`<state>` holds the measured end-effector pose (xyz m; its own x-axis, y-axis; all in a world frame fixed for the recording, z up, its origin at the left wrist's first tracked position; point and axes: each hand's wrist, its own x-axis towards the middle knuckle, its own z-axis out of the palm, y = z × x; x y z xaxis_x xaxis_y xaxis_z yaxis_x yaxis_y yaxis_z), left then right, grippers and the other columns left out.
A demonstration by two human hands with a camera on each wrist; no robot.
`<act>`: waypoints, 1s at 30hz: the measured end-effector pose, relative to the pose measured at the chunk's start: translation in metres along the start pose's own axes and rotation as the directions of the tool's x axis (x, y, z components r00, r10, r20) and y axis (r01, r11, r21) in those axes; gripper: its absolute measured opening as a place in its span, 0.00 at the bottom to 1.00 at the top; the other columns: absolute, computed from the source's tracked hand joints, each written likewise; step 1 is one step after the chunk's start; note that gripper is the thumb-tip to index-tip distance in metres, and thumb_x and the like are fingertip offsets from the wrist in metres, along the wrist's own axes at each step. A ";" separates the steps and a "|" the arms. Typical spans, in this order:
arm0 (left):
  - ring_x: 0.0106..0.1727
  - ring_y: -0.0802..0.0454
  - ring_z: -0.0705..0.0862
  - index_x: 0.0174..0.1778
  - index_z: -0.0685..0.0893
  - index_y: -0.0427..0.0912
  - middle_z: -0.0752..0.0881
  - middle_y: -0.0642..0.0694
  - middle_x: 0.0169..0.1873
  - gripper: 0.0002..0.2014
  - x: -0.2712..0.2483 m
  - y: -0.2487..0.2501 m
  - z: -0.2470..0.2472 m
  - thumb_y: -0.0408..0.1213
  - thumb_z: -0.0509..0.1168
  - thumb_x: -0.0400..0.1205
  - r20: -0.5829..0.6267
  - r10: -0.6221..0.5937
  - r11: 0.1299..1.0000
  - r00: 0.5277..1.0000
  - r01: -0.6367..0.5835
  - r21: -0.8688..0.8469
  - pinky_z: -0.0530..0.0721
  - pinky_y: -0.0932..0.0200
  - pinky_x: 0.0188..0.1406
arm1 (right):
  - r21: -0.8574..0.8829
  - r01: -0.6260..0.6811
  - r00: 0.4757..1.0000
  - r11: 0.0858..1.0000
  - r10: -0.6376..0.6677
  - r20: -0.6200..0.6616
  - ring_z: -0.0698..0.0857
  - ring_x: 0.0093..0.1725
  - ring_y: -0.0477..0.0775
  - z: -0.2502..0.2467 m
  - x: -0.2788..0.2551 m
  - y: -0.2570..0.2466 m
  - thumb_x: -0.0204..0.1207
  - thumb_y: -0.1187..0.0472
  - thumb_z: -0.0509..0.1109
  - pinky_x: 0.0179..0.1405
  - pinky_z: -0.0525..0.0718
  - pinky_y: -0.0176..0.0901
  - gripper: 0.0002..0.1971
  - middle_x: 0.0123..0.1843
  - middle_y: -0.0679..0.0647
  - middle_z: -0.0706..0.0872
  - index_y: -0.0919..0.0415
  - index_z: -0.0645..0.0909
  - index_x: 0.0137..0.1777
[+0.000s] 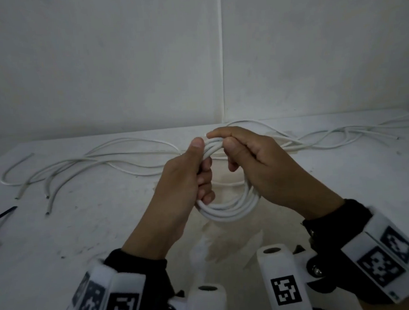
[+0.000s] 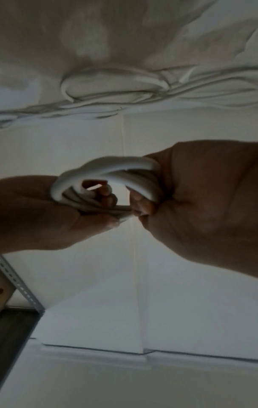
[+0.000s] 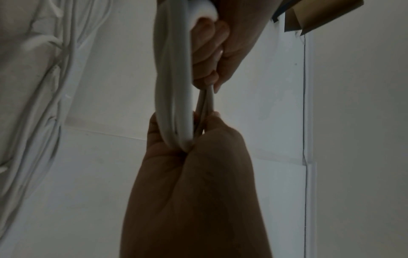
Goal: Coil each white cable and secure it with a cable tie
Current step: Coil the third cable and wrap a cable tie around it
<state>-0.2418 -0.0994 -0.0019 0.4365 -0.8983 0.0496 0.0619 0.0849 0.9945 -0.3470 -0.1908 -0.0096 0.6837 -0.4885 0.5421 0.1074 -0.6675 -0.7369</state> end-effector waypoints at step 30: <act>0.15 0.61 0.62 0.28 0.68 0.41 0.66 0.56 0.13 0.20 -0.033 0.004 0.071 0.44 0.52 0.86 0.066 0.123 0.941 0.990 -0.137 0.311 0.63 0.68 0.14 | -0.442 -0.671 0.728 0.596 0.643 -0.238 0.77 0.44 0.44 -0.164 -0.148 -0.026 0.78 0.52 0.66 0.41 0.72 0.36 0.16 0.51 0.49 0.80 0.55 0.78 0.63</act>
<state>-0.3197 -0.0997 0.0067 0.3808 -0.9075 0.1771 -0.2806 0.0691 0.9573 -0.5694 -0.1935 -0.0040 0.3949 -0.9186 0.0167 -0.7134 -0.3181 -0.6243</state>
